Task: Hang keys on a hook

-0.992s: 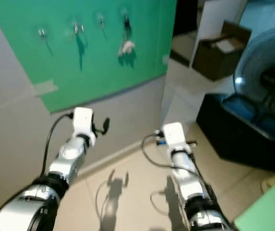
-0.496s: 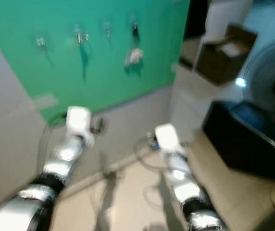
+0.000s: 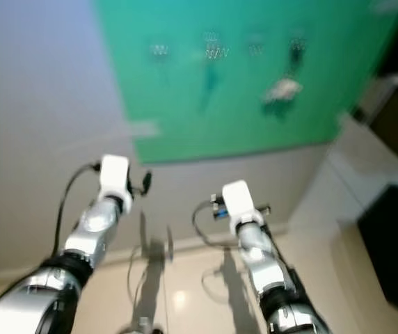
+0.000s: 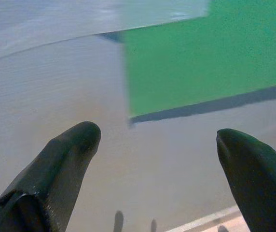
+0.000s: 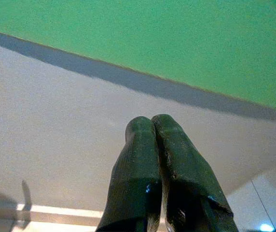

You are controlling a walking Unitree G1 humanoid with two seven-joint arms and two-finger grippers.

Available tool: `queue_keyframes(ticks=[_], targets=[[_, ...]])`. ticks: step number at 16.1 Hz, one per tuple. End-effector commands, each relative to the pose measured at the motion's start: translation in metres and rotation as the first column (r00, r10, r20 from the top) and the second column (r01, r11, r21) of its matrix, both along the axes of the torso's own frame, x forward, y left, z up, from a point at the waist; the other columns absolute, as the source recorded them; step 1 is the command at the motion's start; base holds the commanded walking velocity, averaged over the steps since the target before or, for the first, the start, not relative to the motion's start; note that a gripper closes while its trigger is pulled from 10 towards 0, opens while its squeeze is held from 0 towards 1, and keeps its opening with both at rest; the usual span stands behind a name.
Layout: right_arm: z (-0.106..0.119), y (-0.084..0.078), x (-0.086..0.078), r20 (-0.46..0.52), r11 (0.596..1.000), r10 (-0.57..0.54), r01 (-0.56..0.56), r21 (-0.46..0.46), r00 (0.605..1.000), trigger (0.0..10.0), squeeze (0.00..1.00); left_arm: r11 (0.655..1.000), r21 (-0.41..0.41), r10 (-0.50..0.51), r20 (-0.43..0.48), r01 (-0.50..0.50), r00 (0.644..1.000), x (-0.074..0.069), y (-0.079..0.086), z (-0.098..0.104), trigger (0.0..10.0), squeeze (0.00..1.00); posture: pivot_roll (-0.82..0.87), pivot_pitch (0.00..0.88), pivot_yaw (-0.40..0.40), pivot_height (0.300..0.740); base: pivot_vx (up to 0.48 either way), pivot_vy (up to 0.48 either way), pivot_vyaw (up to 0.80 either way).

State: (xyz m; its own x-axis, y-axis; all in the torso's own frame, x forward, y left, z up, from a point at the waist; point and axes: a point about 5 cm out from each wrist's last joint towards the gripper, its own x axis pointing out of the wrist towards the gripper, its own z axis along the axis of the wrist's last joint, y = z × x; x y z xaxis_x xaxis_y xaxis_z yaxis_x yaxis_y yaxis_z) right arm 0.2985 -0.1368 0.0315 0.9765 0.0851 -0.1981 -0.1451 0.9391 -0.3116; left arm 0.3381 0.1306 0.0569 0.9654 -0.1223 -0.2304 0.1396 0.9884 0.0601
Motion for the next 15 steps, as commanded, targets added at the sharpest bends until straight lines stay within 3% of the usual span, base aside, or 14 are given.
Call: queue_keyframes(ticks=[1,3,7,15], targets=[[0.0014,0.0019,0.0013,0.000,1.000,0.006,-0.006,-0.001,1.000,10.0,0.00,1.000,0.016,0.009,0.002,-0.009,1.000,0.0006,0.0033,0.0008,10.0,0.00,-0.10,0.000,0.037,0.740,0.000,0.000,0.62],[0.0013,0.0027,0.0009,0.002,1.000,0.007,-0.007,0.019,1.000,10.0,0.00,1.000,0.021,0.004,0.002,-0.004,1.000,0.0004,0.0033,0.0007,10.0,0.00,-0.10,0.000,0.034,0.740,0.000,0.000,0.62],[-0.0022,0.0060,-0.0005,-0.020,1.000,0.015,-0.015,0.026,1.000,10.0,0.00,0.999,0.037,-0.012,0.013,0.011,1.000,-0.0006,0.0033,0.0010,10.0,0.00,-0.10,0.000,0.036,0.740,0.000,-0.388,0.00],[-0.0032,0.0076,-0.0008,-0.026,1.000,0.025,-0.025,0.019,0.999,10.0,0.00,0.999,0.035,0.010,0.014,-0.010,1.000,0.0010,0.0066,0.0027,10.0,0.00,-0.09,0.000,0.034,0.740,0.281,-0.385,0.00]])
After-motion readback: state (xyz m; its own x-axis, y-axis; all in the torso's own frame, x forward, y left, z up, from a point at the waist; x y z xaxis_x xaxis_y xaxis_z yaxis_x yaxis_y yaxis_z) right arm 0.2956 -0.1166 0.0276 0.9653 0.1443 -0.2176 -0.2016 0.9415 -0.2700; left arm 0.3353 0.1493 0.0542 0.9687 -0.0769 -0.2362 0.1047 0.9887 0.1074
